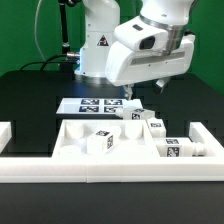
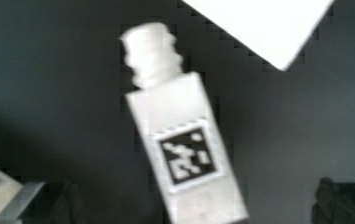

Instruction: Assemble one leg

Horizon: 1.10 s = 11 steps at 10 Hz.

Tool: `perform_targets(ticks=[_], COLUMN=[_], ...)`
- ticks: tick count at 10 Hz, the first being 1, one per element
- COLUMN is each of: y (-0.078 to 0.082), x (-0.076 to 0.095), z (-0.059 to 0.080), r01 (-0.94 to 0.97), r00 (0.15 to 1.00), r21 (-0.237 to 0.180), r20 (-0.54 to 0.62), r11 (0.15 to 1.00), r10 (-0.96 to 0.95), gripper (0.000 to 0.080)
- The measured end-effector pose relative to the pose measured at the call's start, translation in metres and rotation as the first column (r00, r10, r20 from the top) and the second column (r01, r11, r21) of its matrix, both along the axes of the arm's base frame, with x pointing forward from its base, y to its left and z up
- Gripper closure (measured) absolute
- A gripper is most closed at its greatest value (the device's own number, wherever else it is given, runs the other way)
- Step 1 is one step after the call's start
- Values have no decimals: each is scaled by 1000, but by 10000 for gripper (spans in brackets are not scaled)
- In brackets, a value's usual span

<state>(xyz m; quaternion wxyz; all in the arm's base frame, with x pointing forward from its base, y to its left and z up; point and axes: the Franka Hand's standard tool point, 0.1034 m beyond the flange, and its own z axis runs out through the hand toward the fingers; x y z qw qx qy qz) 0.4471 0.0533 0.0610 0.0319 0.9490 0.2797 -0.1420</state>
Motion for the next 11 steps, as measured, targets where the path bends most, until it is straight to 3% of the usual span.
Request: perform_targets(ticks=[1,4,6,11], y=[-9,-2,-2,-2], x=[-5,-15,-12,-9], z=[4,2,-10,-14], r01=[-28,-31,-64,-72], r00=[996,960,926,911], r21=[-16,-91,-135,-138], r20=[-81,-281,-378,-412], r11=[999,995,989,988], r10=[27,4,9,9], gripper=[150,150,150,150])
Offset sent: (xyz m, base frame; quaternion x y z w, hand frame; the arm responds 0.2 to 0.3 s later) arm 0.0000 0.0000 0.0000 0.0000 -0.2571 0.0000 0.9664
